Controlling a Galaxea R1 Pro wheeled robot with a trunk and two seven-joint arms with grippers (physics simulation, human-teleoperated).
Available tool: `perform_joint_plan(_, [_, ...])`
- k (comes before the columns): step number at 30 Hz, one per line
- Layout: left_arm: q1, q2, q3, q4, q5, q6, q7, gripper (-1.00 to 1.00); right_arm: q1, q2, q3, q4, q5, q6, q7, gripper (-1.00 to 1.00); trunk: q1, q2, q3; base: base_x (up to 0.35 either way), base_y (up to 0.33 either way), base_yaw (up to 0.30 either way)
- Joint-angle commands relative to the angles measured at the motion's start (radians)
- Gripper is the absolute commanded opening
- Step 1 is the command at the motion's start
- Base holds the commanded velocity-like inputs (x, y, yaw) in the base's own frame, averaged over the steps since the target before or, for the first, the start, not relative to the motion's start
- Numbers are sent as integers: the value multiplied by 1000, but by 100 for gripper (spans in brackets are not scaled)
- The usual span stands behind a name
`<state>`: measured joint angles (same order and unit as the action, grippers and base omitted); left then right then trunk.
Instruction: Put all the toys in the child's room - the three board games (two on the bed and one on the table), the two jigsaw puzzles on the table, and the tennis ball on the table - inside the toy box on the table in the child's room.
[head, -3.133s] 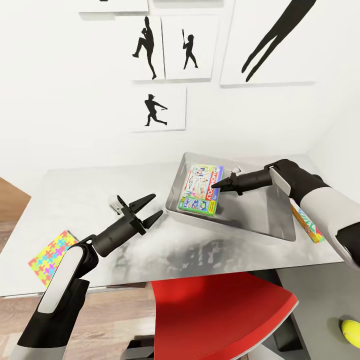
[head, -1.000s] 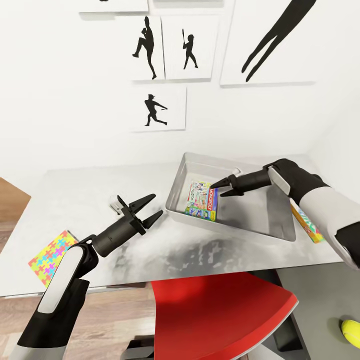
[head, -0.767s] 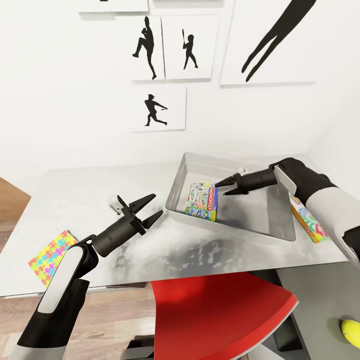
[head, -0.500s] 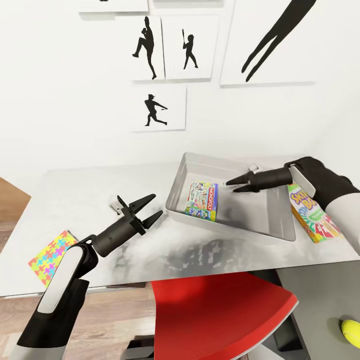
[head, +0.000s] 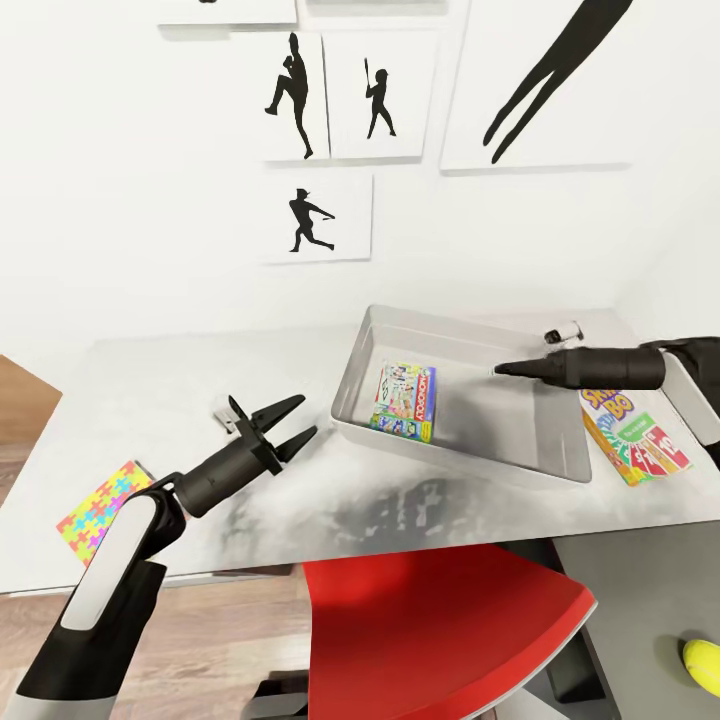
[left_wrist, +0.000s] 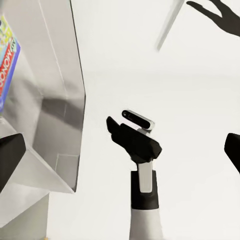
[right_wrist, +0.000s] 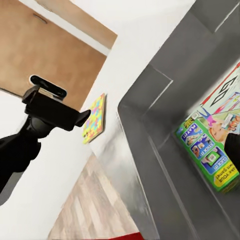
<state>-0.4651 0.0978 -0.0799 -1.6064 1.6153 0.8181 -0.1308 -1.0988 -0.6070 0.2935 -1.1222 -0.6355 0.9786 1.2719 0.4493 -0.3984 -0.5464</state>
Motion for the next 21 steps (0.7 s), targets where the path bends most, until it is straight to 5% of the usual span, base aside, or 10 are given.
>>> perform_joint_plan(1, [-1,1,-1,0,-3,1,-5,100,0,-1,1,-1,-3,5,1,100,1,-2,-1,0,0,0])
perform_joint_plan(6, [1,6,-1,0,-2,1,-7,100,100,-13,-121,-135,-7,2,3,100,1,-2,-1,0,0,0])
perform_joint_plan(12, [3,8,3,0,-3,-2,-13,100,160,-25,-176,-241,-8,19,-4,100,1,-2,-1,0,0,0])
perform_joint_plan(21, [11,10,6,0,-3,-5,-20,100,305,-108,-329,-423,-7,69,-31,100,1,-2,1,0,0,4])
